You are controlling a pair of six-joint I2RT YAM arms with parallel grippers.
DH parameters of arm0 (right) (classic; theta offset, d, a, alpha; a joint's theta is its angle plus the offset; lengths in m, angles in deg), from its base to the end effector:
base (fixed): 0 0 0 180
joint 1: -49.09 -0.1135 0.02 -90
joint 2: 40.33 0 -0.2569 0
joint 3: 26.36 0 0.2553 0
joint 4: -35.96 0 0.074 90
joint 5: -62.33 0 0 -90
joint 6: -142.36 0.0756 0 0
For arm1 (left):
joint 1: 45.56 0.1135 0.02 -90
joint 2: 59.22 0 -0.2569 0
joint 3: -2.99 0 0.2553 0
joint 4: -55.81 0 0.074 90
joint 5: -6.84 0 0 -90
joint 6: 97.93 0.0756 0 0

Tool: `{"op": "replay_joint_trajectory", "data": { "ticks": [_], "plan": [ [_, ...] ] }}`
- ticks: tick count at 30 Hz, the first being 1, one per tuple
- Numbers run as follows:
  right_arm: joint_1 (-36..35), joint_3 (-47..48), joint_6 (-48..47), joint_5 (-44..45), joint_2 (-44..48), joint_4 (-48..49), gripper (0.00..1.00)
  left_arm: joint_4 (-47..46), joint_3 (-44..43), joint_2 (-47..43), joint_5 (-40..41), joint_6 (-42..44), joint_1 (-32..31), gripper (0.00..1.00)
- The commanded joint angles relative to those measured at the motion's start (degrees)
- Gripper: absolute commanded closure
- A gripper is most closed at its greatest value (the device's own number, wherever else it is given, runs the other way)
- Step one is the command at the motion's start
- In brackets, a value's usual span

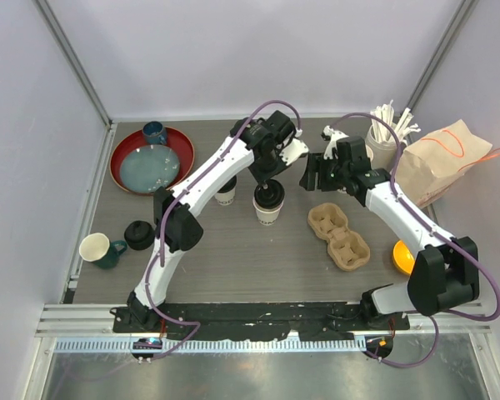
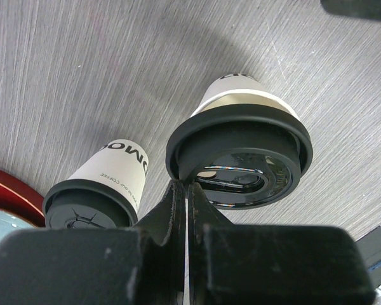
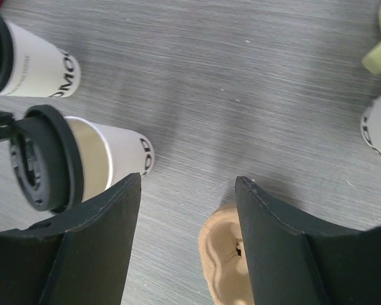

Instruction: Pack the takeout coffee

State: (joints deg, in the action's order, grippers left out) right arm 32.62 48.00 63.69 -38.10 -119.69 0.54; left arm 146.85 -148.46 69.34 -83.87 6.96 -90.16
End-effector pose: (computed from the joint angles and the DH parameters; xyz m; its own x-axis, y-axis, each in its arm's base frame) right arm 0.3220 0.1095 0.2475 -0.6904 -0.0026 -0.7234 -0.2808 0.9225 0.2647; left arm 0.3347 -0.3314 0.2748 -0.4574 0.8119 -0.3626 0.8515 0.5175 0.0845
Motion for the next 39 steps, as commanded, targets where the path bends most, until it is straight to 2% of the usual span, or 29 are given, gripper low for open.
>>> {"op": "replay_joint_trajectory", "data": {
  "ticks": [1,3,6,7,8,10,16,20,22,24,31,34,37,39],
  "plan": [
    [-0.58,-0.04,-1.39,-7.39,4.46,7.04,0.34,10.97,-1.02,-1.63,0.36,-0.83,-0.49,1.0],
    [-0.58,-3.8,-2.1,-11.77,9.01,11.17,0.34,9.4,0.92,-4.52,0.27,-1.01,-0.49,1.0],
    [-0.93,-12.15,-2.37,-14.78,17.7,25.82,0.35,7.55,3.82,-7.69,0.27,-2.58,-0.49,1.0],
    [-1.11,-14.17,-3.24,-15.22,19.39,33.52,0.35,7.02,4.87,-8.4,0.27,-3.2,-0.49,1.0],
    [-1.8,-17.58,-3.51,-15.23,20.72,36.73,0.35,6.66,5.32,-8.93,0.01,-3.64,-0.49,1.0],
    [-2.51,-18.5,-3.6,-12.7,21.96,39.4,0.35,5.09,7.33,-10.68,-0.08,-5.84,-0.49,1.0],
    [-6.55,-13.4,-1.76,-2.76,17.13,29.75,0.34,4.11,10.15,-12.8,-0.61,-9.26,-0.49,1.0],
    [-10.85,-14.53,3.34,0.57,14.93,32.89,0.27,3.15,13.05,-14.02,-0.08,-11.63,-0.49,1.0],
    [-15.67,-15.59,4.05,3.48,15.19,35.87,0.27,1.13,15.24,-15.26,0.01,-13.31,-0.49,1.0],
    [-17.54,-16.3,5.7,6.56,15.37,37.11,0.27,-0.88,16.22,-17.19,0.27,-14.63,-0.49,1.0],
    [-18.51,-12.08,7.65,9.82,11.94,28.77,0.27,-3.88,16.93,-17.99,3.52,-21.48,0.39,1.0],
    [-18.51,-12.87,8.44,9.73,11.94,29.29,0.29,-4.41,16.66,-16.85,3.0,-24.47,0.91,1.0],
    [-18.86,-14.1,8.27,10.17,12.38,30.61,0.37,-4.85,16.57,-16.14,2.64,-27.81,1.36,1.0],
    [-20.0,-14.19,7.04,13.24,12.82,30.27,0.4,-5.12,16.57,-16.14,2.82,-29.22,1.71,1.0]
  ]
}}
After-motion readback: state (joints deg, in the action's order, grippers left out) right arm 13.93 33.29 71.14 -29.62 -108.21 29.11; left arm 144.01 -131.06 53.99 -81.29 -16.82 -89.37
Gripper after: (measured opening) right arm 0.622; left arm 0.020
